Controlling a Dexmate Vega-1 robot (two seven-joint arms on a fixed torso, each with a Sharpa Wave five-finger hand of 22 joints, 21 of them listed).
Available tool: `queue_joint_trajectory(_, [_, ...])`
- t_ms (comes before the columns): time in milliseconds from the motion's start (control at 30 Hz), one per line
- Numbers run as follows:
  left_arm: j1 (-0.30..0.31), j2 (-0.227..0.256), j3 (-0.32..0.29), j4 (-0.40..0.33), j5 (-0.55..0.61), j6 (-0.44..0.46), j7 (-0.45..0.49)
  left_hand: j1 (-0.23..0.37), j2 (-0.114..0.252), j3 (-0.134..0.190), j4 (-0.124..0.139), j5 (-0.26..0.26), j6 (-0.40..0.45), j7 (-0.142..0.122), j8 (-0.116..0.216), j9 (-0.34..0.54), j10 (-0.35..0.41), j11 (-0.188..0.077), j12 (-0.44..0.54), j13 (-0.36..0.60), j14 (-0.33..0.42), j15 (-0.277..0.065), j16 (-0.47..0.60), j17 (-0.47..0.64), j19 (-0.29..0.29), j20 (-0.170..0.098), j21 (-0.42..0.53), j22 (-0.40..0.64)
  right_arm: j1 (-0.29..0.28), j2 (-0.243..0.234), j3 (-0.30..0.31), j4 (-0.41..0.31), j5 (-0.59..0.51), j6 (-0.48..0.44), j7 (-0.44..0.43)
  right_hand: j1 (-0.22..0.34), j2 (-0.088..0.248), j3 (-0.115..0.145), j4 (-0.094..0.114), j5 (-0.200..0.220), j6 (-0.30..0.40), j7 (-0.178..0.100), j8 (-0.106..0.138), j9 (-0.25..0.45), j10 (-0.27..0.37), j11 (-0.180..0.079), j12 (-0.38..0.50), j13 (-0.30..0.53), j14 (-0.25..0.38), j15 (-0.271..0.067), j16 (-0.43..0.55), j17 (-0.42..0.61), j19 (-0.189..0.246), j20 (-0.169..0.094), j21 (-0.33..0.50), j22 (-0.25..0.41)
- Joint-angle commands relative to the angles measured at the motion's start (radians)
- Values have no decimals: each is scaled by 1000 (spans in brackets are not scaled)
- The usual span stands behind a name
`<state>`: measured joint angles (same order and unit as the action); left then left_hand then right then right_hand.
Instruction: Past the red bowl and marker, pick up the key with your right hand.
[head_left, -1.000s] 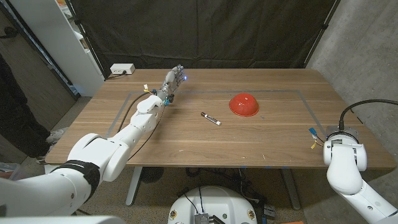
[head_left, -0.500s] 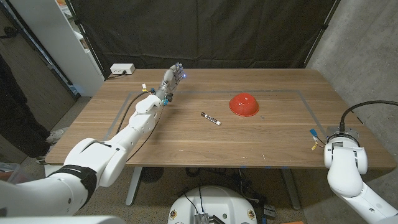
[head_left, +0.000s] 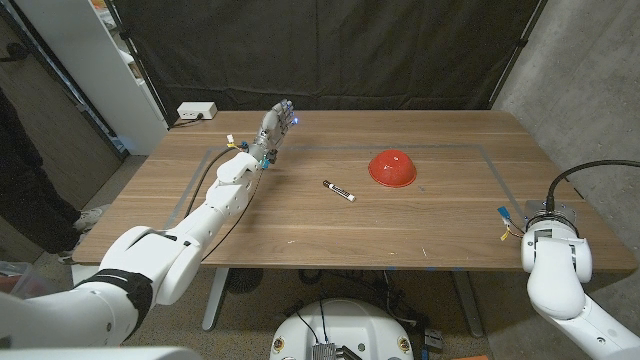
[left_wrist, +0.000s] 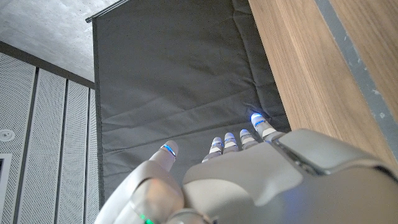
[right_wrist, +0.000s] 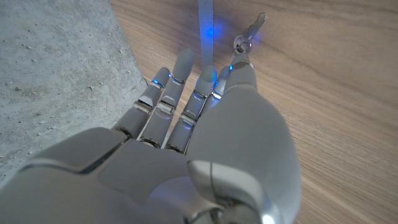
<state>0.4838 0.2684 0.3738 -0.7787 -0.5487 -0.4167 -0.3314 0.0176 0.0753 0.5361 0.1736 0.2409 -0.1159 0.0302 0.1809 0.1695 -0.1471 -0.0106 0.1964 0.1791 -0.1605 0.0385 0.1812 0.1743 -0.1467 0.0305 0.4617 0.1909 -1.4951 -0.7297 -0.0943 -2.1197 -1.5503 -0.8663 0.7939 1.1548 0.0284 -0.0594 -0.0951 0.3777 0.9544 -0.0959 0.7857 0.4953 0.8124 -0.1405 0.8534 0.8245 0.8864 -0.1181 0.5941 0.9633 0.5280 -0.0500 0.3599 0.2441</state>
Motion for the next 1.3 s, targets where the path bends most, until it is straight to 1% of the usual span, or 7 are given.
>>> queue_joint_trajectory(33, [18, 14, -4, -30, -8, -5, 11, -3, 74, -2, 2, 6, 0, -1, 1, 4, 3, -5, 4, 5, 5, 0, 5, 2, 2, -1, -6, 2, 10, -31, -17, -3, 21, -13, 30, -6, 7, -23, 5, 3, -24, -3, -43, -34, -26, 12, -33, -40, -10, -94, -19, 19, -5, -50, 7, 1])
queue_joint_trajectory(67, [18, 15, -4, -30, -9, -4, 11, -2, 74, -2, 1, 6, 1, -2, 1, 4, 4, -4, 4, 5, 6, -1, 5, 2, 2, -1, -6, 2, 11, -33, -18, -4, 25, -14, 29, -8, 8, -26, 7, 3, -35, -3, -54, -41, -36, 23, -41, -49, -14, -94, -22, 23, -7, -46, 8, 1])
queue_joint_trajectory(300, [7, 12, -1, -10, -10, -14, 1, 1, 69, -4, -3, 6, 2, -4, 1, 4, 4, -7, 4, 5, 5, -3, 4, 1, 3, -3, -7, 2, 22, -43, -32, 3, 24, -30, 31, -24, 4, -56, 22, 2, -92, -7, -131, -98, -90, 27, -92, -110, -37, -100, -56, 37, -19, -37, 12, -2])
queue_joint_trajectory(500, [-10, 0, 1, 27, -10, -25, -16, 3, 64, -5, -7, 6, 2, -4, 1, 4, 5, -8, 4, 5, 5, -3, 4, 1, 3, -3, -8, 1, 24, -52, -38, 5, 13, -44, 55, -34, -9, -81, 28, 0, -170, -22, -174, -116, -178, 4, -122, -113, -54, -99, -75, 55, -33, -24, 13, -4])
queue_joint_trajectory(667, [-15, -7, -1, 40, -11, -37, -24, 6, 59, -6, -10, 6, 2, -6, 1, 4, 4, -8, 4, 5, 5, -4, 3, 0, 4, -4, -9, 1, 31, -64, -38, 8, 2, -43, 118, -51, -14, -101, 39, -1, -218, -14, -204, -127, -215, 23, -142, -130, -75, -96, -92, 65, -41, -16, 13, -6])
queue_joint_trajectory(1000, [-1, -4, -3, 15, -10, -40, -16, 10, 54, -8, -15, 6, 5, -6, 2, 4, 7, -8, 5, 4, 7, -5, 3, -1, 5, -4, -10, 0, 20, -66, -31, 12, 2, -46, 116, -28, 24, -99, 41, 9, -165, -9, -218, -158, -169, 36, -146, -168, -56, -102, -99, 73, -25, -11, 22, -10])
queue_joint_trajectory(1300, [25, 6, -9, -33, -19, -41, -5, 12, 52, -9, -17, 6, 6, -7, 2, 3, 8, -9, 5, 4, 8, -5, 3, -1, 6, -4, -11, 0, 4, -72, -31, 7, 12, -47, 84, 27, 59, -90, 24, 19, -19, -9, -180, -176, -44, 21, -99, -182, -7, -101, -96, 90, -12, -26, 34, -14])
